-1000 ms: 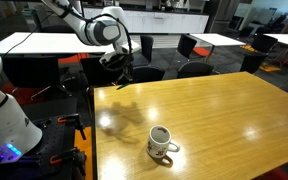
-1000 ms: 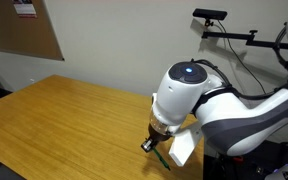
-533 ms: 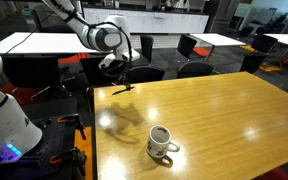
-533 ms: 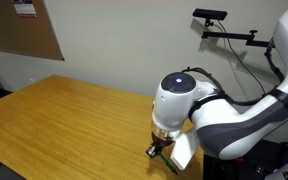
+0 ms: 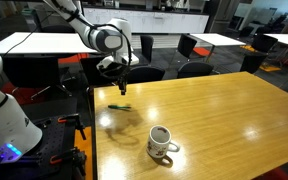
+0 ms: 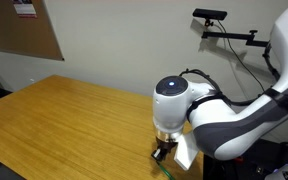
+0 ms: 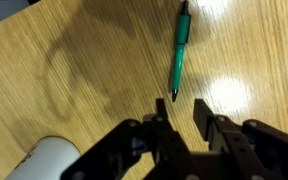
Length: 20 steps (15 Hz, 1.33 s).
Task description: Remove the green pen from the mug
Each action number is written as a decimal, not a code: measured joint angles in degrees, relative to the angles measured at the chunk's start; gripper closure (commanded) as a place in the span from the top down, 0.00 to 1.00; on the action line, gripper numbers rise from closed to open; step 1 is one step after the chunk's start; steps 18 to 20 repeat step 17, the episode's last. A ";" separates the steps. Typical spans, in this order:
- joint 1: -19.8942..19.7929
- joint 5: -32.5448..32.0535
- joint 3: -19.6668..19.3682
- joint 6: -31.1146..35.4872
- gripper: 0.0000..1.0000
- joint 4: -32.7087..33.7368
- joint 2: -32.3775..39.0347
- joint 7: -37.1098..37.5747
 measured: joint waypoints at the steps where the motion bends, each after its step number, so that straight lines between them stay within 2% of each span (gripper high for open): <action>1: 0.00 0.06 0.00 -0.83 0.74 0.20 0.00 -0.46; 4: -0.05 0.04 -0.07 -2.79 0.98 0.86 -0.18 -0.59; 5: -0.13 -0.20 -0.14 -3.23 1.00 0.96 -0.59 -0.59; 14: -3.17 -3.36 -0.44 -4.47 1.00 0.00 -10.06 -0.85; 20: -3.24 -3.36 -0.44 -4.47 1.00 -0.64 -11.00 -0.86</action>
